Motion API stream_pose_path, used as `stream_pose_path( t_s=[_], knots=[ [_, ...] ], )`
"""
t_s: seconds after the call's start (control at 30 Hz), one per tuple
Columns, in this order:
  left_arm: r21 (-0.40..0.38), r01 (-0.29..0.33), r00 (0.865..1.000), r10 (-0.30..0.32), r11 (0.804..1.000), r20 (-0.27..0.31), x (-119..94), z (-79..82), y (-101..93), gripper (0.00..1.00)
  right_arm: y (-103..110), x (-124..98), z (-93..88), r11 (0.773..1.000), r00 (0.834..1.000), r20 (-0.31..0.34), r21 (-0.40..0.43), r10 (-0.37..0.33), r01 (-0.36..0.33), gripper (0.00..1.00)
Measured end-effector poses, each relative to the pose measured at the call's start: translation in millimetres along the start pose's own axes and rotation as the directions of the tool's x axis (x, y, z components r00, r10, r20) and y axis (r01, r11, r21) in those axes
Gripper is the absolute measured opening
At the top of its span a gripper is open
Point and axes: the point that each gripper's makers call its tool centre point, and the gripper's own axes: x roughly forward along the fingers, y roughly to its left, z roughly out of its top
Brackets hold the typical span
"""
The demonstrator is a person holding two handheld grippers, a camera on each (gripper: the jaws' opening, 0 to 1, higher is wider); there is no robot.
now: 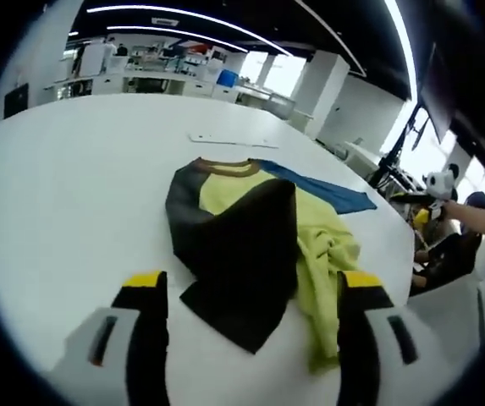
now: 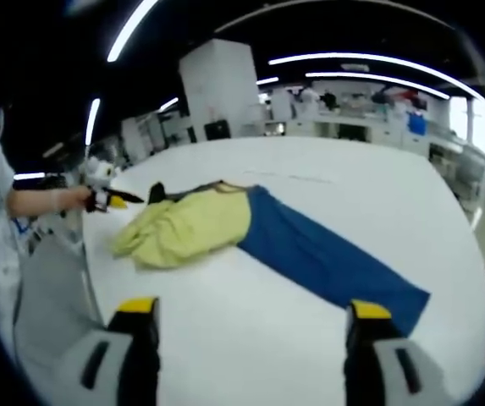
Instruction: Fold the garment on the visible template until the final outline fits inside the template.
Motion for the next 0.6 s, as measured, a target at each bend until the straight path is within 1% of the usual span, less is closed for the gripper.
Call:
stream_pose_path(
  t_s=[0.03,0.1,0.17,0.3,0.37,0.5,0.6],
  knots=[
    [-0.002,-0.009,1.0,0.009,1.0,0.001,0,-1.3,2.3,0.74,0,0,0.3,1.0,1.0,0.003,0.001,0.001,-0.001,0.93],
    [-0.012,-0.052,0.999,0.052,0.999,-0.013,-2,-7.3,12.7,0.66,1,0,0.8,1.0,1.0,0.01,0.005,0.006,-0.006,0.95],
    [-0.018,-0.074,0.997,0.073,0.997,-0.01,-3,-9.4,17.7,0.61,2,1,0.6,1.0,1.0,0.011,0.002,0.006,-0.006,0.99],
    [-0.013,-0.125,0.992,0.124,0.992,-0.023,-1,-16.0,25.5,0.5,3,0,0.1,1.0,1.0,0.008,0.004,0.006,-0.006,0.99],
    [-0.011,-0.132,0.991,0.132,0.991,-0.022,0,-17.2,27.3,0.46,4,-1,0.5,1.0,1.0,0.01,0.006,0.004,-0.004,0.99],
    [-0.012,-0.149,0.988,0.148,0.989,-0.032,4,-19.8,28.8,0.42,1,-4,0.0,1.0,1.0,0.012,0.012,0.0,0.0,0.99],
    [-0.006,-0.163,0.986,0.163,0.987,-0.033,5,-21.5,29.6,0.35,2,-6,-0.8,1.0,1.0,0.008,0.017,-0.005,0.004,0.97]
  ],
)
